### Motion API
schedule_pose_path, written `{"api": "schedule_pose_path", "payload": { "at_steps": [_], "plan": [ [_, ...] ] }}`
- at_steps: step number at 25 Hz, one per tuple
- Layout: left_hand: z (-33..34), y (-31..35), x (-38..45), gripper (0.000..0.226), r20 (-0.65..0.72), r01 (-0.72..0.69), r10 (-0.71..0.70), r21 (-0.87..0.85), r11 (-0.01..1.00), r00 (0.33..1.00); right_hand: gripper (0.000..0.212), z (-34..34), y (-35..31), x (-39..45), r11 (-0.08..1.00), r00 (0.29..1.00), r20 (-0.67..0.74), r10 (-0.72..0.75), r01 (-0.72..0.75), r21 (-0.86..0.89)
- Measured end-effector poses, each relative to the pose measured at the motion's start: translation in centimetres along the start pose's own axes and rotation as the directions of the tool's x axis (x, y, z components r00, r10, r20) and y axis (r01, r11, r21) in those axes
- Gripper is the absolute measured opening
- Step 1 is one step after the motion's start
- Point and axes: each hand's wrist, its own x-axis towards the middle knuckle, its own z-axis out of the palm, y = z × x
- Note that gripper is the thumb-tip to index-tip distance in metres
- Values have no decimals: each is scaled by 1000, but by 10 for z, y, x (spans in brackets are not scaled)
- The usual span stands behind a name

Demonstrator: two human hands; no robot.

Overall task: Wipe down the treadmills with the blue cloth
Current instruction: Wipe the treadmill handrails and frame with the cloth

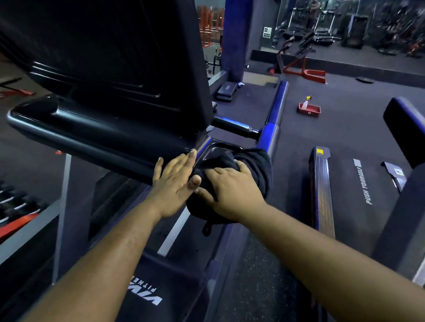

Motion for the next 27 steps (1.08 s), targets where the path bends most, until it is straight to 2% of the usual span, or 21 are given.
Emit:
{"api": "schedule_pose_path", "payload": {
  "at_steps": [3, 4, 5, 6, 8, 9, 11, 13, 15, 17, 19, 21, 22, 24, 25, 27],
  "plan": [
    [4, -2, -1, 111, -7, 3, -2, 59, 998, 1000, 67, 9, 34, -14, 982, 981, -50, -186, 187, 18],
    [6, -3, -2, 109, 2, 2, -2, 76, 997, 1000, 72, 10, 52, -19, 979, 980, -36, -195, 197, 56],
    [7, -3, -2, 108, 3, 4, -4, 82, 997, 1000, 75, 12, 73, -18, 984, 991, -13, -137, 137, 112],
    [7, -2, -1, 107, -3, 11, -10, 77, 997, 1000, 76, 11, 88, -11, 982, 999, 33, -20, 14, 189],
    [5, -1, 0, 108, 0, 14, -14, 61, 998, 1000, 75, 5, 105, 18, 904, 957, 182, 226, -275, 326],
    [5, -1, 0, 108, 13, 13, -14, 55, 998, 1000, 73, 2, 103, 26, 871, 925, 228, 304, -367, 326],
    [5, 1, 0, 108, 4, 20, -20, 49, 999, 1000, 69, 2, 82, 19, 859, 897, 230, 378, -432, 274],
    [5, 2, 0, 109, -9, 27, -26, 58, 998, 1000, 72, 6, 47, -8, 903, 921, 145, 361, -384, 191],
    [7, 1, 1, 111, -9, 34, -34, 57, 998, 999, 76, 5, 22, -26, 964, 964, 83, 254, -260, 61],
    [7, 0, 2, 112, -8, 37, -37, 42, 998, 999, 76, 0, 23, 1, 990, 977, 170, 132, -137, 23],
    [5, 0, 1, 114, -16, 29, -29, 14, 999, 999, 74, -4, 27, 46, 997, 929, 363, 68, -81, 21],
    [4, -2, -1, 116, -24, 25, -25, -24, 999, 999, 73, -1, 23, 66, 1000, 882, 471, 29, -30, -7],
    [3, -2, -1, 116, -31, 24, -25, -31, 999, 999, 74, 0, 21, 64, 1000, 877, 481, -4, 5, -1],
    [3, -2, -2, 115, -37, 20, -21, -12, 1000, 999, 78, -1, 28, 45, 994, 911, 396, -113, 104, 44],
    [3, -2, -1, 115, -35, 21, -21, -2, 1000, 999, 82, -3, 37, 37, 991, 930, 344, -131, 120, 53],
    [4, 0, -1, 115, -8, 36, -36, 6, 999, 999, 86, -5, 59, 44, 1000, 935, 354, -2, -7, 25]
  ]
}}
